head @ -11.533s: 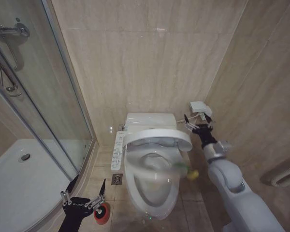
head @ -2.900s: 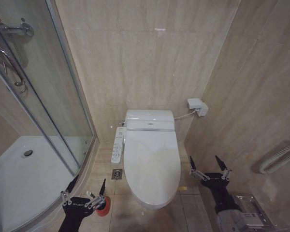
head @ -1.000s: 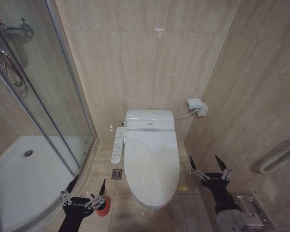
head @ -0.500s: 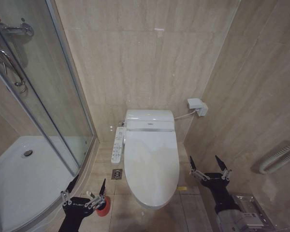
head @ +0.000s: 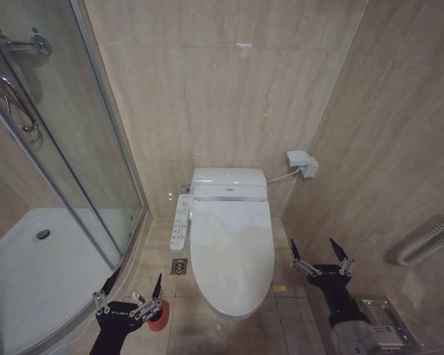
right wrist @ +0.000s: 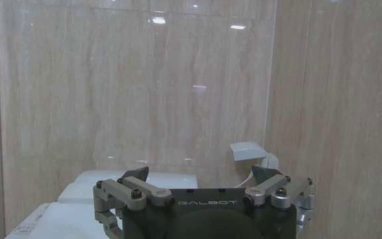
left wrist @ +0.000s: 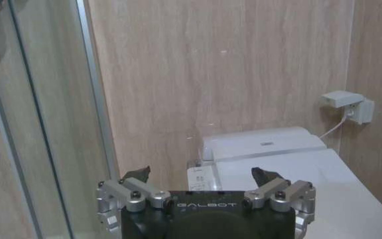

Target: Open the toilet lid, clean the toilet bowl with a toilet brush, close the toilet lid, and flush.

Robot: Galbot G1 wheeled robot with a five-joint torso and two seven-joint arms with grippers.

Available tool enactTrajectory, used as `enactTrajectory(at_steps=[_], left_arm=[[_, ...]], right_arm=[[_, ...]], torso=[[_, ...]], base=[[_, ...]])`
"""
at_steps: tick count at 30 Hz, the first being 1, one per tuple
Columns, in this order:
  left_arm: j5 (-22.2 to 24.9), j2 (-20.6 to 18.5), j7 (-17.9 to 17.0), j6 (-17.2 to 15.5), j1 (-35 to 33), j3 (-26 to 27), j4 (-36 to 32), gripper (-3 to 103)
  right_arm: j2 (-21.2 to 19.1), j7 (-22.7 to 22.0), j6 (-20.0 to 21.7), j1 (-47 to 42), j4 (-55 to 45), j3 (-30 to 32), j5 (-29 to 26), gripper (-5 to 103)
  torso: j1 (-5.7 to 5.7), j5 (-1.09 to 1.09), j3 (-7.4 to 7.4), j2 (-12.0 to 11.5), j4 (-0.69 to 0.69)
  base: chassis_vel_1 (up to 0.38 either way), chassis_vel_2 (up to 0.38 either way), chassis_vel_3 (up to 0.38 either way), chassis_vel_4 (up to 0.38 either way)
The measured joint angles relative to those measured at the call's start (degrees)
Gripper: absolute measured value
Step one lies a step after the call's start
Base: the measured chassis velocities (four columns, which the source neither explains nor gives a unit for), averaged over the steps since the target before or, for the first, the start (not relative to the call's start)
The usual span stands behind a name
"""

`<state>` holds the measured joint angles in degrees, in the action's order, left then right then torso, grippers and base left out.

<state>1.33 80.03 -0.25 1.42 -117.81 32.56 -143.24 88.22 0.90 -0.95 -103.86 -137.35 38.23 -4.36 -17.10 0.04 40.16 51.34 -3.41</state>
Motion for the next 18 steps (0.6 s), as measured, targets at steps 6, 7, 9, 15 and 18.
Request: enactTrajectory(at_steps=[6,7,9,15,18], left_arm=[[0.0,0.0,0.0,0.0,0.0,0.0,0.0,99],[0.0,0.0,0.0,0.0,0.0,0.0,0.0,99],[0.0,0.0,0.0,0.0,0.0,0.0,0.0,99],[0.0,0.0,0.0,0.0,0.0,0.0,0.0,99],[0.0,0.0,0.0,0.0,0.1,0.0,0.0,99]], right_arm=[[0.0,0.0,0.0,0.0,0.0,0.0,0.0,100],[0.0,0.0,0.0,0.0,0.0,0.0,0.0,100],[0.0,0.0,0.0,0.0,0.0,0.0,0.0,100],[0.0,0.0,0.0,0.0,0.0,0.0,0.0,100],[0.0,0.0,0.0,0.0,0.0,0.0,0.0,100]], torso=[[0.0,0.0,0.0,0.0,0.0],[0.0,0.0,0.0,0.0,0.0],[0.0,0.0,0.0,0.0,0.0],[0.0,0.0,0.0,0.0,0.0],[0.0,0.0,0.0,0.0,0.0]], base=[[0.0,0.0,0.0,0.0],[0.0,0.0,0.0,0.0],[0.0,0.0,0.0,0.0],[0.0,0.0,0.0,0.0],[0.0,0.0,0.0,0.0]])
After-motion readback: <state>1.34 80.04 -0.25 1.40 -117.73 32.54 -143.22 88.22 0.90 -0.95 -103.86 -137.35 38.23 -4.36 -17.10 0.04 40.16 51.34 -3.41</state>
